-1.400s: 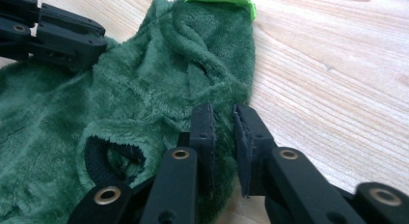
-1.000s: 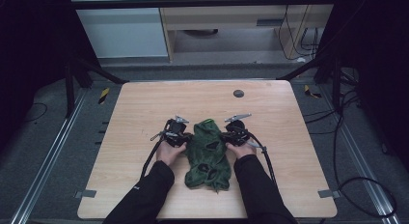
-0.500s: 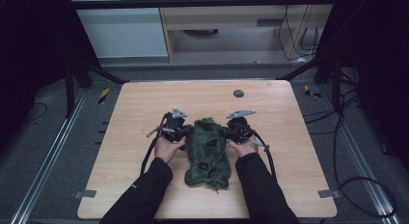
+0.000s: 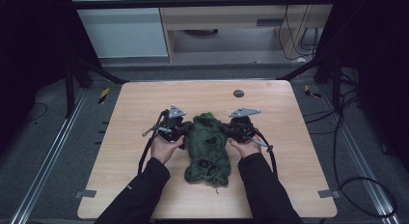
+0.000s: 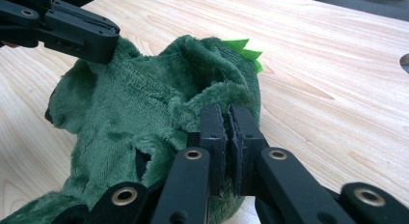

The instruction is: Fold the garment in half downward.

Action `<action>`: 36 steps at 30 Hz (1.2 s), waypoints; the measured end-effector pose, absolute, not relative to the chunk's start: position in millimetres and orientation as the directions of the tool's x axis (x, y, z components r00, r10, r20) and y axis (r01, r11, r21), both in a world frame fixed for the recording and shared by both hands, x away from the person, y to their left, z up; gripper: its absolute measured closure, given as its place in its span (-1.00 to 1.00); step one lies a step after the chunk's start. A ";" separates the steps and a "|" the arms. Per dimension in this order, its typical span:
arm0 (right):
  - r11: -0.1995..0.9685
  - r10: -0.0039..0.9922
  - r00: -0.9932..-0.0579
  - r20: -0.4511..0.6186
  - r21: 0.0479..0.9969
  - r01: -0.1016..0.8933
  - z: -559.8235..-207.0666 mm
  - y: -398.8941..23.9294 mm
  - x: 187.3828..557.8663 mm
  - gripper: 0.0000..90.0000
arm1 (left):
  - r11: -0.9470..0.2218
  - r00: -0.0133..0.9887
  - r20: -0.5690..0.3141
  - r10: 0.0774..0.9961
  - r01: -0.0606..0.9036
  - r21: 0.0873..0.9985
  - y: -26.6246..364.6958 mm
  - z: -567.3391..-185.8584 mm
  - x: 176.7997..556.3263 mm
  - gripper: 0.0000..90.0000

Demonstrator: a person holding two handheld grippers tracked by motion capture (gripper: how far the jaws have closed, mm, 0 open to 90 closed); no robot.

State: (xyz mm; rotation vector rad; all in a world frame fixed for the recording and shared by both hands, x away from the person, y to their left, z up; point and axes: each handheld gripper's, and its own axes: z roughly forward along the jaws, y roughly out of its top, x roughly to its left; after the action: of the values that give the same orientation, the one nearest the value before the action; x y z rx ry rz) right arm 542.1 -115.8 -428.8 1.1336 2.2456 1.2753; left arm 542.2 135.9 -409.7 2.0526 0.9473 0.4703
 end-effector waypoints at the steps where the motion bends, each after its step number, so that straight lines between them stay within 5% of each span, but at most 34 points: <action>1: 0.289 0.764 -0.637 0.099 0.831 0.476 -428.2 -115.8 541.1 0.91 | -0.390 0.650 0.001 0.760 0.455 0.801 136.0 -408.6 540.5 0.87; 36: 0.320 0.693 -0.717 0.076 0.859 0.399 -434.9 -122.9 487.8 0.90 | -0.420 0.697 -0.003 0.717 0.436 0.796 146.8 -417.9 488.1 0.87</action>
State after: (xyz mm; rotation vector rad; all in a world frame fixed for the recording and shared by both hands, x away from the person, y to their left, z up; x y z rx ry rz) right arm 487.8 -122.9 -434.9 0.9809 2.2839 1.3521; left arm 488.1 146.8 -417.9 2.0779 0.8800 0.4322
